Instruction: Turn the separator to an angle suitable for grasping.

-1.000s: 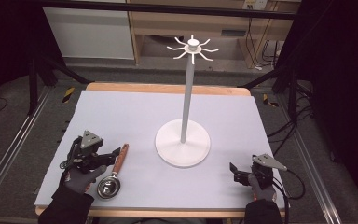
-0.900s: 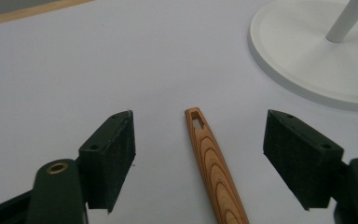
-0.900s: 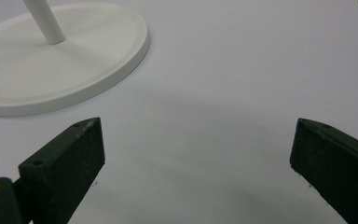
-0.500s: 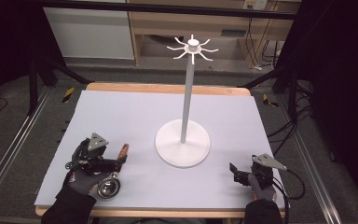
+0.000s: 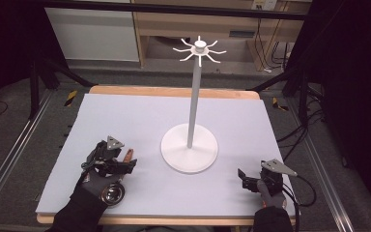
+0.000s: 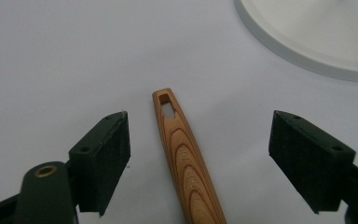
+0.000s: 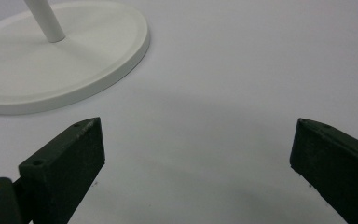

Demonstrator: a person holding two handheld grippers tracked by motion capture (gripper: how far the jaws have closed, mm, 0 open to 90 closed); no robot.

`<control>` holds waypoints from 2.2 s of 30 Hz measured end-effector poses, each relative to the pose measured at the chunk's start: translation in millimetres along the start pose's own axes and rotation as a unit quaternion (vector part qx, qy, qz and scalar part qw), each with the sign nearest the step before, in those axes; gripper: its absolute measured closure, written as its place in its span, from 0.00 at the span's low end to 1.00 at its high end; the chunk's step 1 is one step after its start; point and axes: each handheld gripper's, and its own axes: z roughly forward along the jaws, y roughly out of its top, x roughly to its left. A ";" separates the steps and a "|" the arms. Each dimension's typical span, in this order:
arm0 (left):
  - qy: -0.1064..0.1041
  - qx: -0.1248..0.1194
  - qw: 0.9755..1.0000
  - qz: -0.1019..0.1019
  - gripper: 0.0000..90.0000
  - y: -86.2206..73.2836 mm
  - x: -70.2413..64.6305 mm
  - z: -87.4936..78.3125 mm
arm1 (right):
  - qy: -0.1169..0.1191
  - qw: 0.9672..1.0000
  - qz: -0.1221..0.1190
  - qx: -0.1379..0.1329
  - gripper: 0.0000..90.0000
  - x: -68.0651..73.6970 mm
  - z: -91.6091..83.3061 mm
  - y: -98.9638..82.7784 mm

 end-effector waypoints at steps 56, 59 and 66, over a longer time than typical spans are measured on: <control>0.026 0.046 0.998 -0.030 0.67 -17.2 -2.7 25.0 | 0.010 1.000 -0.001 0.012 0.04 1.0 1.5 -0.7; 0.028 0.051 0.998 -0.029 0.67 -15.8 -3.3 25.3 | 0.010 1.000 -0.001 0.013 0.04 0.8 1.4 -0.7; 0.025 0.054 0.998 -0.029 0.69 -14.1 -2.6 25.2 | 0.009 1.000 -0.003 0.014 0.04 0.6 2.0 -0.9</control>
